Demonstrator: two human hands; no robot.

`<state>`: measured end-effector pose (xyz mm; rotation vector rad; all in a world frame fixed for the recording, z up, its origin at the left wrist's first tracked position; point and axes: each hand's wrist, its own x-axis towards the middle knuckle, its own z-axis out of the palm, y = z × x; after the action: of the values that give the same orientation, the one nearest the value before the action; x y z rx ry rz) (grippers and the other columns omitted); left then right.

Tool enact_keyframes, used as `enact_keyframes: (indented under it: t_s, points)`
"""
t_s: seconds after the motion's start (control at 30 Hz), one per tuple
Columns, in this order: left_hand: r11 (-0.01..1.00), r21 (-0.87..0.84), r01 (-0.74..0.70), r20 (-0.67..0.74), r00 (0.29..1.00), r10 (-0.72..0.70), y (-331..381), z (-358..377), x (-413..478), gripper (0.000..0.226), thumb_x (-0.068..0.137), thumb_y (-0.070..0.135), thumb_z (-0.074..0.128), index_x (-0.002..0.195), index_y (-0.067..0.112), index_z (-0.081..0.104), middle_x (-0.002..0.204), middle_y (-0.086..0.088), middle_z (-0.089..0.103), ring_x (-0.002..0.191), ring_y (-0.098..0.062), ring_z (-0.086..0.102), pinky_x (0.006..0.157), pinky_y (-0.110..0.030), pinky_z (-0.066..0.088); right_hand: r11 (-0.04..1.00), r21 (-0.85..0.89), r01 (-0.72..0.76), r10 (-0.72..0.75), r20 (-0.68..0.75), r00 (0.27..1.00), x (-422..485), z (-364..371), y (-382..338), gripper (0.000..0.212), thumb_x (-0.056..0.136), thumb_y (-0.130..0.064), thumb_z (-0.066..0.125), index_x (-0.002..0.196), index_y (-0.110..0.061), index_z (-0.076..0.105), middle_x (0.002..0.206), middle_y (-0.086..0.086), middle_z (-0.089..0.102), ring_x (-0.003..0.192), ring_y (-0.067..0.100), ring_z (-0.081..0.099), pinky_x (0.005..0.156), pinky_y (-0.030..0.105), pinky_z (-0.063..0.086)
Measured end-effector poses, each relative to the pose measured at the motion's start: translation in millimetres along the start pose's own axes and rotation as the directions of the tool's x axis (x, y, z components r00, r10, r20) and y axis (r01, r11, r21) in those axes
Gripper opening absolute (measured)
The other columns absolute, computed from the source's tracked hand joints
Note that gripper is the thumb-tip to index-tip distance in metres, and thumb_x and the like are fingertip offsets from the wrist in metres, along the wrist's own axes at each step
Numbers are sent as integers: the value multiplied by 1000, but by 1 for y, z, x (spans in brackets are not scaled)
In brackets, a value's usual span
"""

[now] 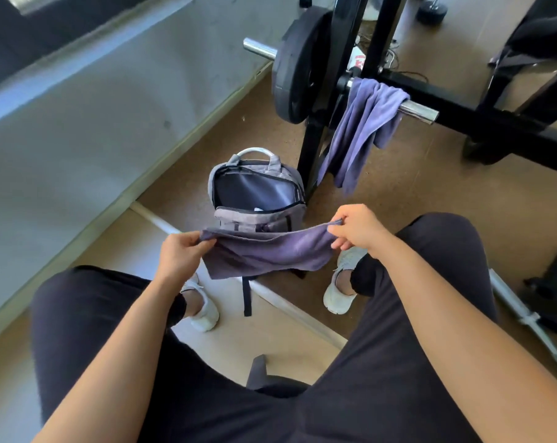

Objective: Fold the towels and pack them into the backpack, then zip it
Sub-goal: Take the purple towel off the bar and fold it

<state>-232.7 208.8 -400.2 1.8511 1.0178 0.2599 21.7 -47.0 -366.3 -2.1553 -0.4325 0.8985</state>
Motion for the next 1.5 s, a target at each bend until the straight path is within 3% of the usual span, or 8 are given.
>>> enact_keyframes:
  t_s: [0.13, 0.33, 0.43, 0.5, 0.67, 1.03, 1.3, 1.5]
  points:
    - [994, -82, -68, -247, 968, 46, 9, 4, 0, 24, 96, 24, 68, 75, 13, 68, 74, 2, 47, 74, -14, 37, 67, -33, 31, 980, 67, 189, -162, -291, 943, 10, 1, 2, 20, 86, -6, 70, 73, -20, 62, 65, 3, 68, 69, 24, 72, 71, 37, 58]
    - [996, -7, 84, -87, 993, -85, -6, 9, 0, 34, 95, 23, 69, 74, -3, 66, 63, 3, 45, 68, -17, 39, 62, -33, 31, 966, -256, 31, 14, 174, 985, -6, 3, 9, 6, 85, -4, 72, 81, -8, 70, 73, 15, 73, 69, 24, 69, 70, 38, 57]
    - [990, -124, -67, -357, 934, 19, 11, 7, -4, 27, 98, 18, 62, 74, 9, 67, 60, 14, 50, 68, -12, 43, 65, -33, 37, 981, -110, 158, -174, -161, 971, 0, 4, 7, 13, 86, -12, 75, 76, -12, 66, 64, 2, 63, 62, 15, 57, 64, 30, 46]
    - [994, -40, -99, -330, 941, 80, 15, 5, -4, 31, 99, 18, 63, 69, 10, 62, 58, 7, 46, 66, -15, 40, 64, -34, 36, 959, -108, 261, -281, -257, 925, 3, 3, 5, 14, 86, -14, 75, 77, -11, 66, 64, -2, 60, 62, 12, 53, 62, 29, 42]
    - [991, 57, 118, -107, 988, -111, 4, 7, -3, 41, 98, 22, 67, 60, 10, 58, 56, 0, 40, 60, -20, 35, 57, -35, 28, 925, -345, 159, -45, 315, 948, -6, 8, 10, 21, 80, -9, 81, 68, -20, 69, 54, -12, 59, 59, 8, 52, 65, 27, 43]
    - [990, -137, 11, -284, 957, -50, 8, 8, -3, 33, 98, 28, 64, 71, 9, 62, 65, 9, 42, 68, -13, 37, 64, -35, 30, 984, 58, 169, -153, -216, 964, 7, 8, 9, 17, 91, -11, 70, 76, -16, 62, 64, -2, 53, 62, 13, 47, 62, 29, 38]
    - [985, -170, 42, -270, 959, -87, 8, 10, -4, 58, 88, 49, 65, 71, -5, 54, 65, -1, 37, 65, -16, 34, 62, -35, 29, 974, 128, 187, -153, -240, 959, -5, 12, 0, 13, 93, -17, 71, 82, -10, 66, 72, 12, 68, 61, 20, 68, 50, 29, 55]
    - [968, -249, -3, -307, 949, -77, 22, 19, -15, 21, 88, 44, 70, 82, 24, 70, 74, -4, 73, 67, -15, 62, 72, -47, 58, 952, 237, 196, -140, -234, 962, -17, 24, -12, 21, 92, -18, 72, 79, -2, 65, 60, 5, 60, 49, 9, 56, 46, 27, 51]
